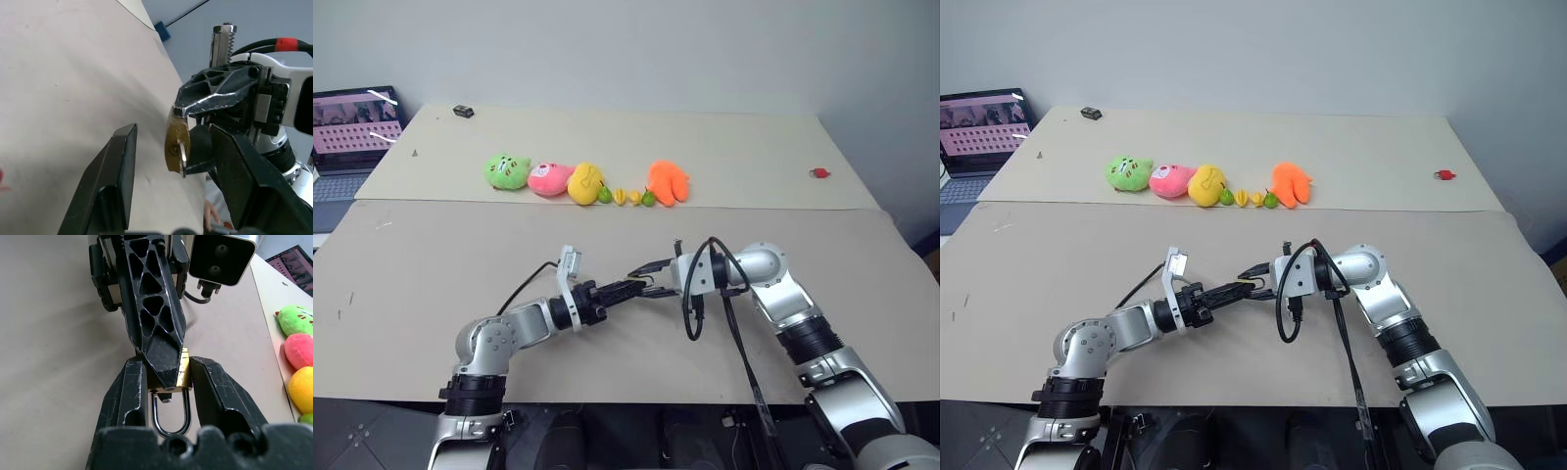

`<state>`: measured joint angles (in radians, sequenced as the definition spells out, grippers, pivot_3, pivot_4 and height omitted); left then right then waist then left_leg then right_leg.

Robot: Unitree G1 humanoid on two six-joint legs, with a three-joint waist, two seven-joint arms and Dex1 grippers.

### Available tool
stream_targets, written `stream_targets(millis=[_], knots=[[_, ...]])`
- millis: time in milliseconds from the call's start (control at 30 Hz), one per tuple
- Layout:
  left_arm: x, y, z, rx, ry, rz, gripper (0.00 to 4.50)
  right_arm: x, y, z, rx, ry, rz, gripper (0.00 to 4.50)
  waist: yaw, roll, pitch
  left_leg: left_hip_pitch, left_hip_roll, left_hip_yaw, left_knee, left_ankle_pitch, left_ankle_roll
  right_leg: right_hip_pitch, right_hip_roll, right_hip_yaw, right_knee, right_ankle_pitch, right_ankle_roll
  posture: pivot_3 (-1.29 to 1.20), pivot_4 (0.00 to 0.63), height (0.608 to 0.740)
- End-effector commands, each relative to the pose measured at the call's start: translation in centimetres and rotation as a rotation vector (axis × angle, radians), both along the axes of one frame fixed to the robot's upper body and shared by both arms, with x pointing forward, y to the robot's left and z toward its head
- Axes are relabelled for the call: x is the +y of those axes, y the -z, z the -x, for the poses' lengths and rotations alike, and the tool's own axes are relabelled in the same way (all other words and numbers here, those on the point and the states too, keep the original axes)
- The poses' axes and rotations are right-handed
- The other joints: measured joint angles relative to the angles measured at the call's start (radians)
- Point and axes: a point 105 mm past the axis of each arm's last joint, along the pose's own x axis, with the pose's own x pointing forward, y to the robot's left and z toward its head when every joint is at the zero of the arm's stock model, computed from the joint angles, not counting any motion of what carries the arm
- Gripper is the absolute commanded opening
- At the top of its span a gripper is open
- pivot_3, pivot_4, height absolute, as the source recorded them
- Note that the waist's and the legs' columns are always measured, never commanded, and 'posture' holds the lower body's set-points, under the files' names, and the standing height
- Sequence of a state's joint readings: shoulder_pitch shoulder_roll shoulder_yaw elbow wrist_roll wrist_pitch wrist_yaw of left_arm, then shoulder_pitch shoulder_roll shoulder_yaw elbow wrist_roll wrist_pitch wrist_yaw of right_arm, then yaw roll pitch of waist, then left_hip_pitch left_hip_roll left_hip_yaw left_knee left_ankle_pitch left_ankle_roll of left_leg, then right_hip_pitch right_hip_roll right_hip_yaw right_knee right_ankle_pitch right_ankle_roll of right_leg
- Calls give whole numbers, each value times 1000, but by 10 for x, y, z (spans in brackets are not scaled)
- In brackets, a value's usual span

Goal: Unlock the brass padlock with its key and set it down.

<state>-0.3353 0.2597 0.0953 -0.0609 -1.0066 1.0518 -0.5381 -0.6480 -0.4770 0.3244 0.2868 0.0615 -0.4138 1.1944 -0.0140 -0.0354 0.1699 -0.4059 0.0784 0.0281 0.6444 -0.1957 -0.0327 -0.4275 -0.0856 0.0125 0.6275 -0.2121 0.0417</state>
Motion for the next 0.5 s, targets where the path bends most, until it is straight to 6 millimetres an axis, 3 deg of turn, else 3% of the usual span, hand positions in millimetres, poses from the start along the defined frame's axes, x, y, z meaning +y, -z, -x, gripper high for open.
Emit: stream_targets(millis=[33,200,333,433,500], knots=[[4,-7,-1,-30,-3,13,2476,-1,-15,-1,-56,-2,-49,912,0,0,0,0,0,0,0,0,0,0,0,0,0,0,0,0,150,722],[6,-5,-2,-25,-18,8,2476,0,-14,-1,-57,-4,-49,912,0,0,0,0,0,0,0,0,0,0,0,0,0,0,0,0,150,722],[6,-5,-1,-31,-16,10,1640,0,-14,-2,-57,-3,-47,912,0,0,0,0,0,0,0,0,0,0,0,0,0,0,0,0,150,722],[7,-4,-1,-30,-18,8,371,0,-13,-2,-57,-2,-44,912,0,0,0,0,0,0,0,0,0,0,0,0,0,0,0,0,150,722],[8,-4,-2,-29,-20,9,15,-1,-13,-2,-58,-2,-44,912,0,0,0,0,0,0,0,0,0,0,0,0,0,0,0,0,150,722]])
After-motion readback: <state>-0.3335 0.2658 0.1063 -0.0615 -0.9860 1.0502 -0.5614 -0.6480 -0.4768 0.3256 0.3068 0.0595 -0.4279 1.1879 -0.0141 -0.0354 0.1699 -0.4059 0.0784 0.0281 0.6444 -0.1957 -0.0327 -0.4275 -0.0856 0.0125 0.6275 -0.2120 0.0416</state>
